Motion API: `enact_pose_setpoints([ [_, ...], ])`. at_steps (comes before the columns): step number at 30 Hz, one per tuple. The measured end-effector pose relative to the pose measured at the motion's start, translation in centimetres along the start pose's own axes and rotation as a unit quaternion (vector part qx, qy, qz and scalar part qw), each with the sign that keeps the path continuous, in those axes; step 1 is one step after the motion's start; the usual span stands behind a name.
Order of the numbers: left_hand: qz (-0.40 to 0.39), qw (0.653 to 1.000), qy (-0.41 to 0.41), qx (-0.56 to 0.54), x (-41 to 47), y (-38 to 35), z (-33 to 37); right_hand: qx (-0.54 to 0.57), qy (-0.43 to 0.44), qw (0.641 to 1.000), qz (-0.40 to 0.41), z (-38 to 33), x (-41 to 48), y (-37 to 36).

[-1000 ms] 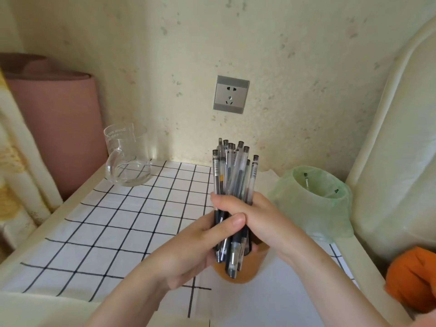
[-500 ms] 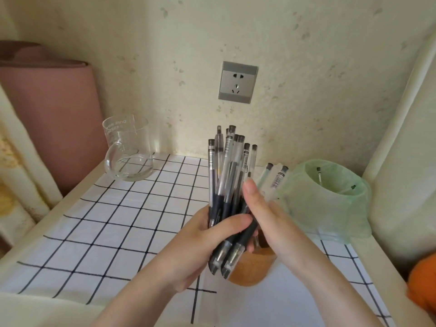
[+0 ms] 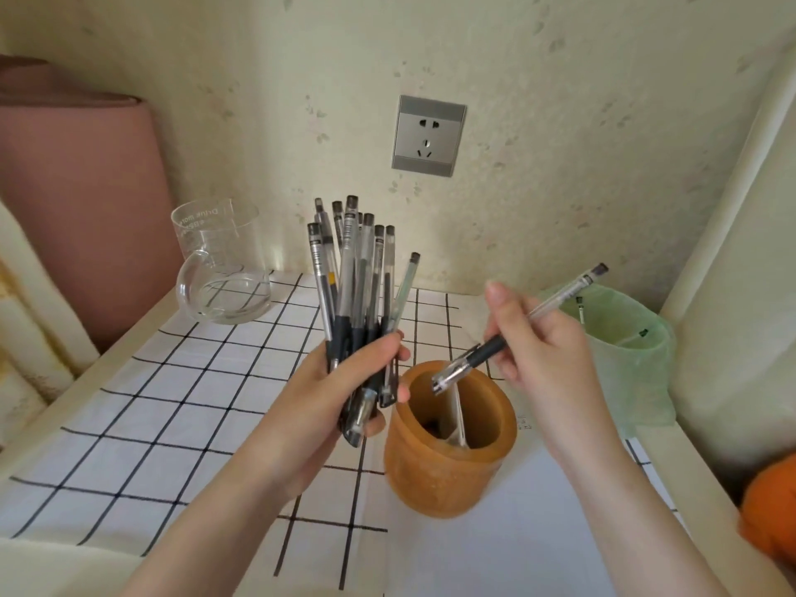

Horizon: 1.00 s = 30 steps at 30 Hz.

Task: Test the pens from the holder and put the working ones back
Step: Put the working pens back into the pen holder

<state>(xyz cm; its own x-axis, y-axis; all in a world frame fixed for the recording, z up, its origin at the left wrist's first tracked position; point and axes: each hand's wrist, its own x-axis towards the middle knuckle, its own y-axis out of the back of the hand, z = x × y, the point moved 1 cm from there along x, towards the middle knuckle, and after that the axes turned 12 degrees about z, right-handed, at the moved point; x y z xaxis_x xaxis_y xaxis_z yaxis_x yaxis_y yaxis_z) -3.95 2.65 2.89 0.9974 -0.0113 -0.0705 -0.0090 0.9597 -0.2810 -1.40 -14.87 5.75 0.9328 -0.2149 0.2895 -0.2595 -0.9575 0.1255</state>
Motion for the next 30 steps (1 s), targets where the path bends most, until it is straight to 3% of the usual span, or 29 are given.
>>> enact_pose_setpoints([
  [4, -0.014, 1.0, 0.02, 0.003, 0.2, 0.2, -0.6, -0.197, 0.052, 0.979, -0.034, 1.0, 0.0, -1.1],
  [7, -0.022, 0.999, 0.018, 0.04, 0.3, -0.1, -1.0, -0.25, 0.066, 0.965, -0.032, 1.7, -0.1, -1.6],
  [12, -0.019, 0.999, 0.019, 0.045, 0.3, -0.2, -1.2, -0.142, 0.063, 0.988, 0.023, 1.7, 0.4, -0.9],
  [18, -0.058, 0.994, 0.013, 0.086, 0.2, -0.7, -0.7, -0.05, 0.018, 0.992, -0.11, 0.8, -1.0, -1.8],
  [22, -0.084, 0.995, 0.023, 0.057, -0.2, -1.0, -0.4, 0.038, -0.038, 0.989, -0.137, 0.7, -0.9, -1.7],
  [25, -0.077, 0.995, 0.024, 0.058, -0.3, -1.4, -0.3, 0.062, -0.065, 0.991, -0.103, 0.8, -0.9, -1.7],
  [30, 0.016, 0.998, 0.014, 0.058, 0.5, -0.3, -1.0, 0.124, -0.067, 0.99, 0.0, 1.2, 0.1, -0.9],
])
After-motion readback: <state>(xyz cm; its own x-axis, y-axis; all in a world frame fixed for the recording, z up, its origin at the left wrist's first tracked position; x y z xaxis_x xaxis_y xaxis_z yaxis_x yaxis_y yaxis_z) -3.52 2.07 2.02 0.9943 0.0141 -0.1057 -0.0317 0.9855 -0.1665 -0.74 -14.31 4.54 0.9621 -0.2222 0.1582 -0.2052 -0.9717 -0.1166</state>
